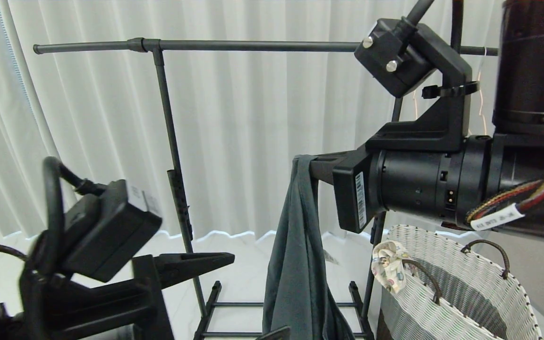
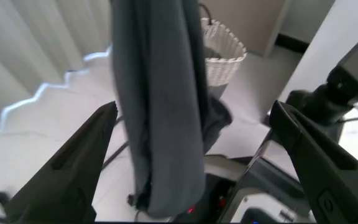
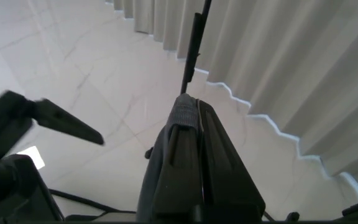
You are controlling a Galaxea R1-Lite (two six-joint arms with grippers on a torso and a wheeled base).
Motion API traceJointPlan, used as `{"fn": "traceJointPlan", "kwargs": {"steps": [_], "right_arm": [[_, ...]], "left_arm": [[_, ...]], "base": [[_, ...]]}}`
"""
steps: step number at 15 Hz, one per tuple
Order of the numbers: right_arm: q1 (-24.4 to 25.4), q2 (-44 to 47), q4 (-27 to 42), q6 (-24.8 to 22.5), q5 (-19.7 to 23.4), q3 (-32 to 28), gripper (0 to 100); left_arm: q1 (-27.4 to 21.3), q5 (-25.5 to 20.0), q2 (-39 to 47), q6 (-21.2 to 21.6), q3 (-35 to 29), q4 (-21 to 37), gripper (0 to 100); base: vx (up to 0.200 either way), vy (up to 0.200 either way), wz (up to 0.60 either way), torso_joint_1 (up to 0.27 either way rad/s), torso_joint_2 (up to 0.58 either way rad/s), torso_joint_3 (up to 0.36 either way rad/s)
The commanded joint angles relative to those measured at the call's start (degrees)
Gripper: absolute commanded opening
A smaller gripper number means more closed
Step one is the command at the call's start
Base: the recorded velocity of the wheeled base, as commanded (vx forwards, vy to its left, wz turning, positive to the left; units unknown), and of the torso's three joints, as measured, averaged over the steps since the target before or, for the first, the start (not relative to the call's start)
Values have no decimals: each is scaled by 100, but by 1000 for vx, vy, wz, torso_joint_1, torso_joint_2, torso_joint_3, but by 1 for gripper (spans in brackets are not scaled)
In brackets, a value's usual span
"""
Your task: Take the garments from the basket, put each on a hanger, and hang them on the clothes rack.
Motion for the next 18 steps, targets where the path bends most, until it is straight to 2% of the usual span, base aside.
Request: {"fn": "traceJointPlan", "kwargs": {"steps": [1, 4, 5, 7, 9, 14, 18], "right_arm": [[-11, 21, -2, 11, -8, -92, 0], [-20, 56, 7, 11, -26, -101, 0], [-20, 56, 7, 11, -17, -110, 0], [-11, 56, 7, 11, -26, -136, 0], [-11, 56, 7, 11, -17, -136, 0], [-20, 12, 7, 11, -26, -136, 0], [-11, -14, 51, 11, -43, -127, 0]], "left_arm": [[-51, 9, 724, -120, -21, -309, 100], [-148, 44, 1031, -410, -4, -388, 100], [-148, 176, 1146, -551, -4, -406, 100], [-148, 739, 1515, -903, -4, -608, 100], [-174, 1117, 1822, -911, -4, -652, 100], [-183, 1275, 2279, -929, 5, -679, 100], [-183, 1820, 2490, -920, 102, -670, 100]], "base": [[0, 0, 0, 0, 0, 0], [0, 0, 0, 0, 0, 0], [0, 0, 0, 0, 0, 0], [0, 0, 0, 0, 0, 0], [0, 0, 0, 0, 0, 0], [0, 0, 0, 0, 0, 0], [0, 0, 0, 0, 0, 0]]}}
